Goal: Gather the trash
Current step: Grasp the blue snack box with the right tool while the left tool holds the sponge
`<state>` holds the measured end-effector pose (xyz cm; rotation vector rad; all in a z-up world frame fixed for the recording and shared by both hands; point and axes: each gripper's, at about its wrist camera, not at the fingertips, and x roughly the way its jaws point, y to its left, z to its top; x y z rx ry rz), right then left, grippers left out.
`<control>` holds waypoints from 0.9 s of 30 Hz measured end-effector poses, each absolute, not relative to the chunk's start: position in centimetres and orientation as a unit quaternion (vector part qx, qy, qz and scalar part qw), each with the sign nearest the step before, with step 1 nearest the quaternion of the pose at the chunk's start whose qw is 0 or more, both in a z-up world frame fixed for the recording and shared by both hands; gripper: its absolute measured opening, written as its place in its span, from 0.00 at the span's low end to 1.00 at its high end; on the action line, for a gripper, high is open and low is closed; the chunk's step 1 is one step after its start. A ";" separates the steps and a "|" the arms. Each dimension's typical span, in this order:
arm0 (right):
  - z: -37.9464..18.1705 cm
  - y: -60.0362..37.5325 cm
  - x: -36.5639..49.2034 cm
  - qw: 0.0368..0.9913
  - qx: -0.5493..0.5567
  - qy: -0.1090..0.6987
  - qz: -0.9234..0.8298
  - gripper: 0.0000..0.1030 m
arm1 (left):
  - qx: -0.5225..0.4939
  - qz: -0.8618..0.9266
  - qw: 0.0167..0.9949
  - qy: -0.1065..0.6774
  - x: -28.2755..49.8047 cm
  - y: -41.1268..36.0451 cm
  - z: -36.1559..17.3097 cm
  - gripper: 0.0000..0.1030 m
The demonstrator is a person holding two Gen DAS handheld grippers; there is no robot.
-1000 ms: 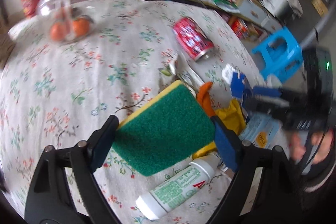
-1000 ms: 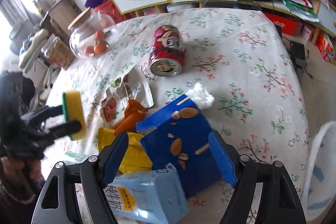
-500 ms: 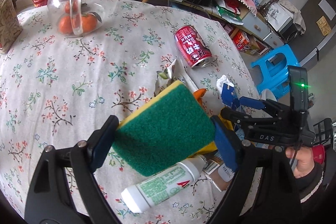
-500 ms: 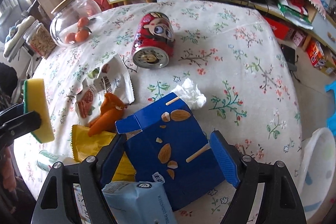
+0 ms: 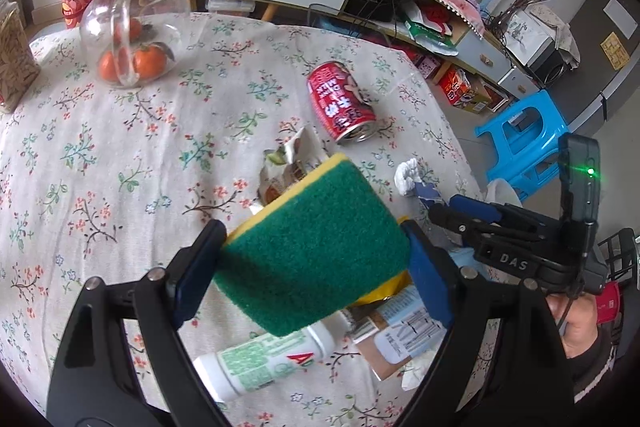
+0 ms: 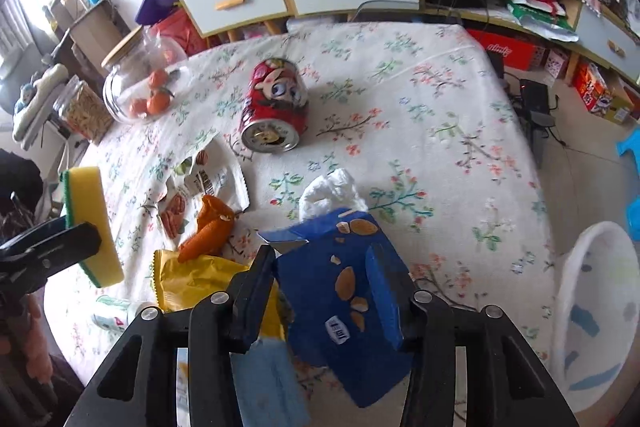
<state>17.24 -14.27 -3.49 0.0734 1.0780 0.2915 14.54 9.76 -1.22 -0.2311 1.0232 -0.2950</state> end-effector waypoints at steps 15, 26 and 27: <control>-2.4 -19.0 17.5 0.851 0.062 0.509 0.114 0.85 | -0.103 -0.141 0.855 0.488 14.6 8.0 -1.8 0.85; -6.1 -16.7 18.6 0.811 0.022 0.570 0.129 0.86 | -0.111 -0.137 0.850 0.496 14.8 9.6 -2.7 0.85; -6.4 -16.5 18.7 0.807 0.021 0.575 0.130 0.86 | -0.111 -0.137 0.850 0.497 14.8 9.6 -2.7 0.85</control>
